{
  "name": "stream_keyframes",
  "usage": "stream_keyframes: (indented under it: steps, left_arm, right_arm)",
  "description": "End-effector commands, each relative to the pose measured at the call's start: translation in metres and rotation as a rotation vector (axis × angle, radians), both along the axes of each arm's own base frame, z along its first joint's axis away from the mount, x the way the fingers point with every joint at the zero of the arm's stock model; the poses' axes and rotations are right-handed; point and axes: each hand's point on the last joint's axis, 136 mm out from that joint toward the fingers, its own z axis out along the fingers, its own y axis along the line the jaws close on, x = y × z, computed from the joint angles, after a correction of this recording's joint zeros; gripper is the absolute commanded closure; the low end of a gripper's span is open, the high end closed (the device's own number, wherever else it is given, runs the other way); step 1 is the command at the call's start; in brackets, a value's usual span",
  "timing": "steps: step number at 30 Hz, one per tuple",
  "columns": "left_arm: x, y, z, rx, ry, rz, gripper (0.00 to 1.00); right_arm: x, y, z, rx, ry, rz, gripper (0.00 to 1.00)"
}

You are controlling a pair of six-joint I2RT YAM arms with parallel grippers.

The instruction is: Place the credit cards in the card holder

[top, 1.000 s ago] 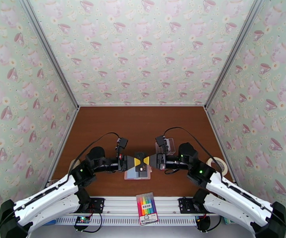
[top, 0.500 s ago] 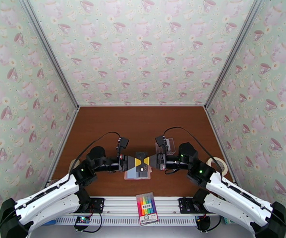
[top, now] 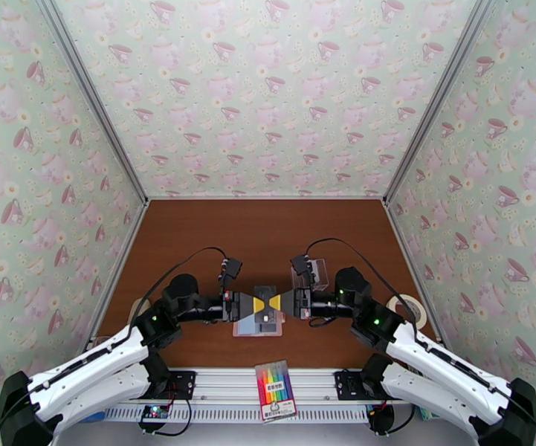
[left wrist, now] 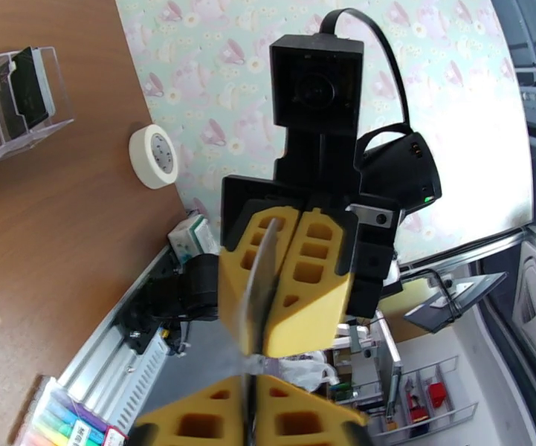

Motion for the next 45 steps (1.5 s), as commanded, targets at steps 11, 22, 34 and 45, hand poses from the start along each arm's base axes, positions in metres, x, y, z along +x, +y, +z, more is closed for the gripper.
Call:
stream_keyframes:
  steps: [11,22,34,45]
  left_arm:
    - [0.029,0.067,-0.114,0.464,0.119,0.279,0.38]
    - [0.031,0.068,-0.171,0.55,0.191,0.268,0.46]
    - [0.037,0.059,-0.196,0.564,0.229,0.244,0.5]
    - [0.038,0.055,-0.206,0.581,0.241,0.233,0.51]
  right_arm:
    - [0.03,0.002,-0.088,-0.272,0.113,-0.126,1.0]
    - [0.039,0.016,-0.167,-0.458,0.18,-0.158,1.0]
    - [0.043,0.013,-0.207,-0.53,0.222,-0.186,1.0]
    - [0.05,0.022,-0.216,-0.529,0.241,-0.194,1.0]
